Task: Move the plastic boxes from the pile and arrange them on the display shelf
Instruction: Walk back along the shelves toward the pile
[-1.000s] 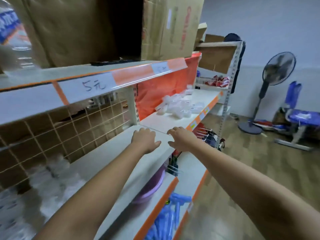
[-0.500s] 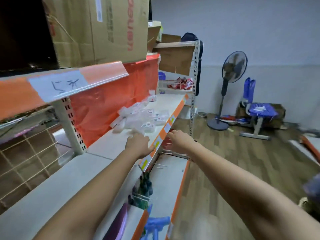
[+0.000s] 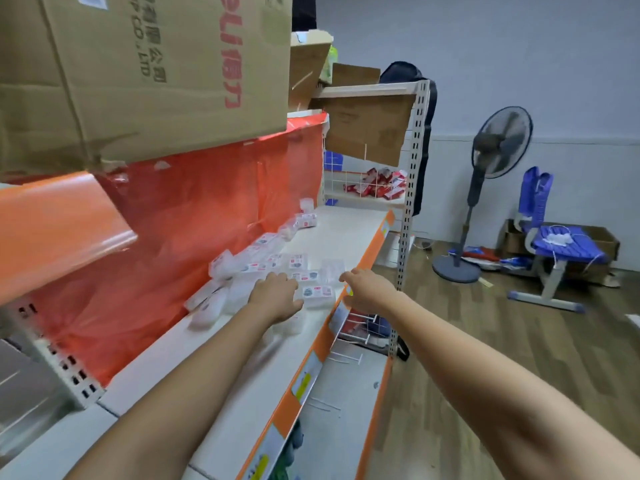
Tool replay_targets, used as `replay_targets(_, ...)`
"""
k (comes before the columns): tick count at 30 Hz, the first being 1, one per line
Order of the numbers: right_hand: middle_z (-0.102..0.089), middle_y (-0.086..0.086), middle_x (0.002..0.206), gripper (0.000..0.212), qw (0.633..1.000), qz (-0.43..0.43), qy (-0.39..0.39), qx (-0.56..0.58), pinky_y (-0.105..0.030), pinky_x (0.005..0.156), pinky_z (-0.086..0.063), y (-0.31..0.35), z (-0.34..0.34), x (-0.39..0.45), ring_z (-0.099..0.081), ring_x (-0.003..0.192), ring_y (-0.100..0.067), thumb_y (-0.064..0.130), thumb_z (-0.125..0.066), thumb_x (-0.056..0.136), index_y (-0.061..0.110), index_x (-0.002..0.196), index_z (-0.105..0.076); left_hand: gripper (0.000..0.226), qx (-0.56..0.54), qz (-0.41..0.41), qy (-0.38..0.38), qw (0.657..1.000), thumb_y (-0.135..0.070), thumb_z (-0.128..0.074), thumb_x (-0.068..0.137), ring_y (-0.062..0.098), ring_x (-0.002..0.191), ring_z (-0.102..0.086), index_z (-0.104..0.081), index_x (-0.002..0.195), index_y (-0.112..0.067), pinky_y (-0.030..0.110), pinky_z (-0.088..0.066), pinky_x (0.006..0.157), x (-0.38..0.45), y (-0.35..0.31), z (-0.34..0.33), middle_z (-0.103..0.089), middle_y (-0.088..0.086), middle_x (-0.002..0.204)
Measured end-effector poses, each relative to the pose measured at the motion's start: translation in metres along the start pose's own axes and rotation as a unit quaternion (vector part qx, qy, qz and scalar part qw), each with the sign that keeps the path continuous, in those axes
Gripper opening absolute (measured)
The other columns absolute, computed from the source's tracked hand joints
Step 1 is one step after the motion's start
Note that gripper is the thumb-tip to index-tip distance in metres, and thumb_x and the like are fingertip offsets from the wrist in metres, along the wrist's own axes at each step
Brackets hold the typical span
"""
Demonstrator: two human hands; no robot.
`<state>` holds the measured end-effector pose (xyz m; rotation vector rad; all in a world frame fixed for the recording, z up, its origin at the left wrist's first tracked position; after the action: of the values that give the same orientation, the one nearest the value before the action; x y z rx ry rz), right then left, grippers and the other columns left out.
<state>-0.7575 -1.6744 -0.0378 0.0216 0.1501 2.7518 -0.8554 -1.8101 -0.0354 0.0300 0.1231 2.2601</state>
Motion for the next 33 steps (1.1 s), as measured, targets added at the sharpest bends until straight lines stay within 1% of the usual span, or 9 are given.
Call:
replay_targets(5,-0.043,-0.009,0.139,0.051,0.999,0.037,0.019,0.017,-0.041,0.1,-0.042,-0.018,-0.016,0.061,-0.039,0.128,-0.027,0.023,-0.054,0.093,0.016,0.141,-0.037,0.046,-0.023,0.012,0.009,1.0,-0.034,-0.049,0.094,0.026,0.125,-0.037,-0.044,0.137,-0.017,0.037,-0.041,0.094,0.045,0.011,-0.011,-0.046,0.008,0.134)
replay_targets(8,-0.039,-0.007,0.142,0.053,0.996,0.077,0.032,0.027,-0.038,0.099,-0.041,-0.026,-0.024,0.096,-0.037,0.13,-0.025,0.019,-0.053,0.092,0.018,0.143,-0.035,0.048,-0.051,0.018,0.02,0.998,-0.028,-0.051,0.094,0.026,0.129,-0.032,-0.04,0.14,-0.015,0.039,-0.042,0.098,0.068,0.013,-0.019,-0.042,0.008,0.137)
replay_targets(12,-0.033,-0.005,0.146,0.055,0.987,0.137,0.068,0.05,-0.035,0.104,-0.034,-0.036,-0.042,0.133,-0.031,0.134,-0.023,0.024,-0.052,0.093,0.019,0.144,-0.033,0.05,-0.045,0.023,0.044,0.998,-0.021,-0.052,0.092,0.025,0.128,-0.034,-0.039,0.14,-0.015,0.037,-0.038,0.101,0.098,0.013,-0.027,-0.042,0.008,0.136)
replay_targets(15,-0.031,-0.003,0.147,0.058,0.977,0.189,0.077,0.064,-0.032,0.109,-0.028,-0.043,-0.053,0.154,-0.027,0.136,-0.022,0.025,-0.055,0.09,0.018,0.144,-0.033,0.05,-0.05,0.043,0.051,0.997,-0.017,-0.053,0.089,0.026,0.126,-0.036,-0.044,0.137,-0.014,0.037,-0.04,0.097,0.114,0.014,-0.031,-0.045,0.008,0.132)
replay_targets(18,-0.031,-0.002,0.146,0.062,0.97,0.215,0.052,0.096,-0.028,0.107,-0.027,-0.046,-0.056,0.169,-0.024,0.137,-0.02,0.023,-0.058,0.086,0.016,0.142,-0.035,0.049,-0.027,0.047,0.06,0.997,-0.015,-0.053,0.085,0.026,0.121,-0.039,-0.046,0.134,-0.016,0.032,-0.039,0.092,0.125,0.012,-0.034,-0.05,0.006,0.125)
replay_targets(21,-0.033,-0.006,0.144,0.058,0.964,0.241,0.029,0.105,-0.025,0.109,-0.021,-0.044,-0.063,0.182,-0.025,0.136,-0.025,0.021,-0.055,0.086,0.012,0.14,-0.037,0.032,0.019,0.047,0.06,0.997,-0.009,-0.048,0.087,0.026,0.111,-0.042,-0.052,0.117,-0.019,0.028,-0.026,0.08,0.128,0.009,-0.038,-0.053,0.005,0.112)
replay_targets(24,-0.035,-0.006,0.143,0.055,0.958,0.264,0.02,0.107,-0.026,0.108,-0.02,-0.042,-0.066,0.192,-0.027,0.134,-0.026,0.027,-0.056,0.088,0.012,0.138,-0.039,0.035,0.037,0.063,0.022,0.997,-0.007,-0.044,0.093,0.021,0.11,-0.044,-0.051,0.121,-0.025,0.029,-0.025,0.085,0.129,0.01,-0.041,-0.056,-0.001,0.113)
replay_targets(28,-0.04,-0.005,0.143,0.054,0.951,0.293,-0.01,0.1,-0.028,0.106,-0.028,-0.044,-0.066,0.199,-0.031,0.133,-0.024,0.032,-0.055,0.089,0.013,0.138,-0.042,0.037,0.022,0.105,0.005,0.994,-0.002,-0.045,0.091,0.02,0.109,-0.046,-0.05,0.118,-0.027,0.03,-0.026,0.093,0.132,0.012,-0.043,-0.06,-0.003,0.112)
replay_targets(33,-0.041,0.0,0.145,0.058,0.942,0.312,0.0,0.122,-0.028,0.108,-0.031,-0.05,-0.063,0.204,-0.034,0.134,-0.018,0.038,-0.057,0.087,0.017,0.139,-0.042,0.038,0.033,0.121,-0.006,0.992,0.0,-0.043,0.09,0.02,0.103,-0.051,-0.051,0.117,-0.025,0.028,-0.026,0.092,0.134,0.008,-0.035,-0.062,-0.001,0.106)
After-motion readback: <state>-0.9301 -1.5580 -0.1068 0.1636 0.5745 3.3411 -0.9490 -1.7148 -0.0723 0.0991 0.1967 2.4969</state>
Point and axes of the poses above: each hand's wrist, its own x-axis towards the middle knuckle, its own z-axis out of the back of the hand, y = z × x, the point moved 6 cm from there along x, towards the middle knuckle
